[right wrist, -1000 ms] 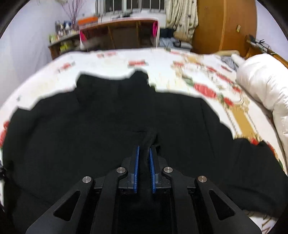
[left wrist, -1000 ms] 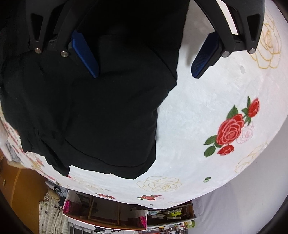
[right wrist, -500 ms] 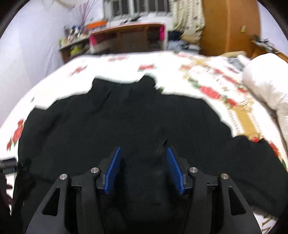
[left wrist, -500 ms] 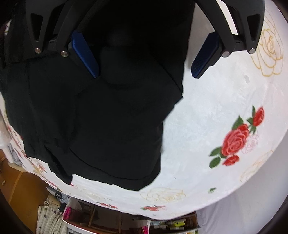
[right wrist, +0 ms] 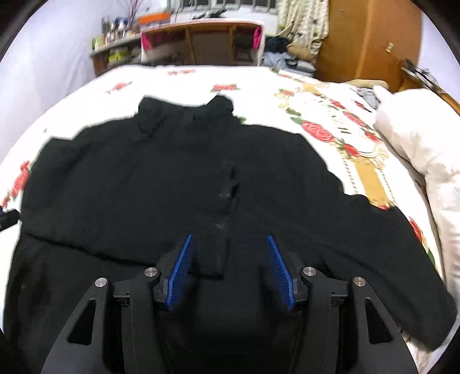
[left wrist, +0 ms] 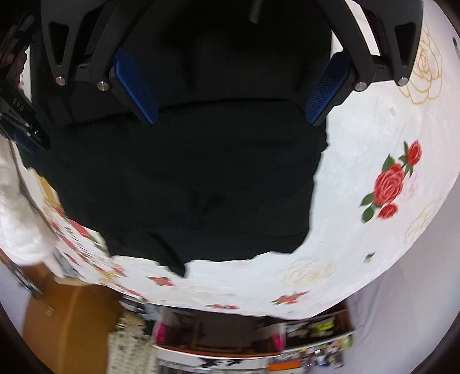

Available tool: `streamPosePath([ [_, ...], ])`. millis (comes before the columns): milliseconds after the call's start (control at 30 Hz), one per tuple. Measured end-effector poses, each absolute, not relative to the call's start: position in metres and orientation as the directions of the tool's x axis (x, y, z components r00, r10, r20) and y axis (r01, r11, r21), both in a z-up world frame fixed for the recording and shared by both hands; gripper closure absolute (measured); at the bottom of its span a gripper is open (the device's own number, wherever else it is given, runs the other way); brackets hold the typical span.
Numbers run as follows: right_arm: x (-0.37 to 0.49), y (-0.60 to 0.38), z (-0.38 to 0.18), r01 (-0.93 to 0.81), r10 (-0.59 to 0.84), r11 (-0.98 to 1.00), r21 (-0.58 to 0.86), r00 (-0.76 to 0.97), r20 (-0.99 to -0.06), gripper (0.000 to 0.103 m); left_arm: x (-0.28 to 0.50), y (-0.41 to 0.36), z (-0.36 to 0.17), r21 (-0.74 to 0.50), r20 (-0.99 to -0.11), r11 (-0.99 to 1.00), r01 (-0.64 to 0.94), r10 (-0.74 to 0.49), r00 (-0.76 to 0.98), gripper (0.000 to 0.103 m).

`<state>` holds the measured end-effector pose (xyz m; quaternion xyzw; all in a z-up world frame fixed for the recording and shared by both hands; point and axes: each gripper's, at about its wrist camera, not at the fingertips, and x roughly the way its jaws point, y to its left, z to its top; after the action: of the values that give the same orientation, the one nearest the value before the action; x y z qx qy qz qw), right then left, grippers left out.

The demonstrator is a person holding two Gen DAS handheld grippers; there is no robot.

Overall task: Fold large clothes
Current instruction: 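Move the right gripper to the other sleeve beside the white pillow, then close the right gripper on the cuff of that sleeve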

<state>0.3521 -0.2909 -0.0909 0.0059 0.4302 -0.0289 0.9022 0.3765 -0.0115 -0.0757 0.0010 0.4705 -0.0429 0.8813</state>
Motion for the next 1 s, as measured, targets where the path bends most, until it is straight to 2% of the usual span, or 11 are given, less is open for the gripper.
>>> streamPosePath([
  [100,0.32,-0.321,-0.08,0.11,-0.035,0.993,0.047,0.644,-0.764,0.049,0.365,-0.035,-0.066,-0.039,-0.82,0.989,0.142,-0.112,0.562,0.0],
  [233,0.266,-0.38,-0.071,0.256,-0.122,0.965,0.062,0.645,-0.754,0.048,0.351,-0.068,-0.06,-0.041,-0.808,0.975,0.218,-0.16,0.567,0.0],
  [333,0.23,-0.432,-0.072,0.403,-0.198,0.912,0.079,0.6,-0.775,0.037,0.343,-0.095,-0.06,-0.021,-0.803,0.963,0.27,-0.177,0.569,0.0],
  [533,0.164,-0.512,-0.073,0.584,-0.297,0.805,0.105,0.549,-0.781,0.036,0.336,-0.141,-0.062,-0.088,-0.802,0.942,0.324,-0.26,0.538,0.0],
  [633,0.135,-0.543,-0.077,0.649,-0.332,0.752,0.118,0.528,-0.782,0.025,0.33,-0.162,-0.062,-0.096,-0.799,0.936,0.338,-0.275,0.534,0.0],
  [900,0.076,-0.613,-0.103,0.794,-0.331,0.549,0.263,0.495,-0.804,0.025,0.328,-0.206,-0.066,-0.096,-0.789,0.925,0.368,-0.296,0.538,0.0],
  [1000,0.071,-0.624,-0.108,0.813,-0.351,0.519,0.263,0.483,-0.802,0.025,0.327,-0.216,-0.068,-0.109,-0.786,0.921,0.373,-0.31,0.535,0.0],
])
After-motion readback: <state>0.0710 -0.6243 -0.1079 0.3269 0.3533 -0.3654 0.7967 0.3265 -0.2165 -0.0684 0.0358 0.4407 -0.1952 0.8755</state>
